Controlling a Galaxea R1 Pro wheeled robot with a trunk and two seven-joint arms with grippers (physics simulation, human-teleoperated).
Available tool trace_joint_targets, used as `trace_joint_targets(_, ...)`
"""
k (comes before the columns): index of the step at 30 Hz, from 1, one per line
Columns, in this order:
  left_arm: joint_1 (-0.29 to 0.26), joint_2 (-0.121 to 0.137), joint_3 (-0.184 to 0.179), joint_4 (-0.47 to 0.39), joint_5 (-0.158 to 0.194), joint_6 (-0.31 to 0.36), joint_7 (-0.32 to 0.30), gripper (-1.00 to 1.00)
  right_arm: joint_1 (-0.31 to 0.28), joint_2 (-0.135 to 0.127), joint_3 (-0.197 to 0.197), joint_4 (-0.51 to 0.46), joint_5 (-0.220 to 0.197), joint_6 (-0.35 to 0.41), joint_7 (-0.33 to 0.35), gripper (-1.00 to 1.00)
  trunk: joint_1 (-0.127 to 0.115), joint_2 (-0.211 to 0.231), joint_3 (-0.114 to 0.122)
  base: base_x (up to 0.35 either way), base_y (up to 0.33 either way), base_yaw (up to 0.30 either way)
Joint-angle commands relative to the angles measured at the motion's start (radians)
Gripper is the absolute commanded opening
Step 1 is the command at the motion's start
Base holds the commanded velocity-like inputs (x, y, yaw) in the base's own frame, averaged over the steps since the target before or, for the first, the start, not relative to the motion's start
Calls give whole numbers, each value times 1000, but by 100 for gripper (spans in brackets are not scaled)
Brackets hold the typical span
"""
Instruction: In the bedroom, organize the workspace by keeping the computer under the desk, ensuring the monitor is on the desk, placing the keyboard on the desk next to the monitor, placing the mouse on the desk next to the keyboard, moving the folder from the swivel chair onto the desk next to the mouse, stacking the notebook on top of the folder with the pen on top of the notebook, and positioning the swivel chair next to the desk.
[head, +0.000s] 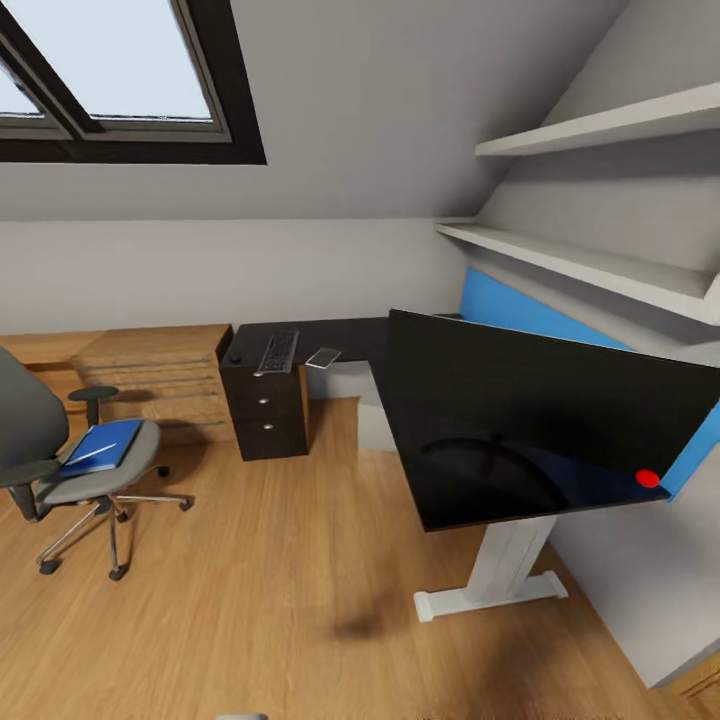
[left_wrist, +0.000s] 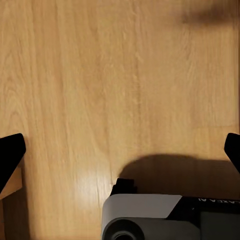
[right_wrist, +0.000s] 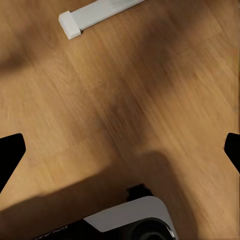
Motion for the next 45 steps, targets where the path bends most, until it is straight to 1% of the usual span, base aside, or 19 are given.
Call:
trace_joint_targets(1, -1, 0, -9, -2, 7, -2, 6, 100, -1, 0, -3, 1, 5, -2, -4, 100, 0, -2, -2, -20, -18, -222)
trace_joint_targets(8, -1, 0, -9, -2, 7, -2, 6, 100, -1, -1, -2, 1, 5, -4, -4, 100, 0, -2, -2, -7, -7, -247)
trace_joint_targets(27, -1, 0, -8, -1, 7, -2, 6, 100, -1, -2, 21, -1, 7, -4, -4, 100, 0, -2, -2, 0, 0, -264)
trace_joint_targets(36, -1, 0, -7, -1, 7, -3, 6, 100, -1, -4, 25, -3, 5, -3, -6, 100, 0, -2, -2, 0, 0, -76)
trace_joint_targets(39, -1, 0, -7, -1, 7, -3, 6, 100, -1, -10, 22, -12, 2, 1, -8, 100, 0, -2, -2, 0, 0, -16)
trace_joint_targets(41, -1, 0, -7, -1, 7, -3, 6, 100, -3, -20, 20, -32, 0, 3, -10, 100, 0, -2, -2, 0, 0, -9)
trace_joint_targets(42, -1, 0, -7, -1, 7, -2, 6, 100, -3, -26, 20, -47, -2, 4, -12, 100, 0, -2, -2, 0, 0, -6)
trace_joint_targets(43, -1, 0, -7, -1, 7, -2, 6, 100, -6, -39, 18, -89, -8, 8, -15, 100, 0, -2, -2, 0, 0, -4)
trace_joint_targets(45, -1, 1, -7, -1, 7, -3, 6, 100, -10, -51, 16, -140, -20, 19, -22, 100, 0, -2, -2, 0, 0, -3)
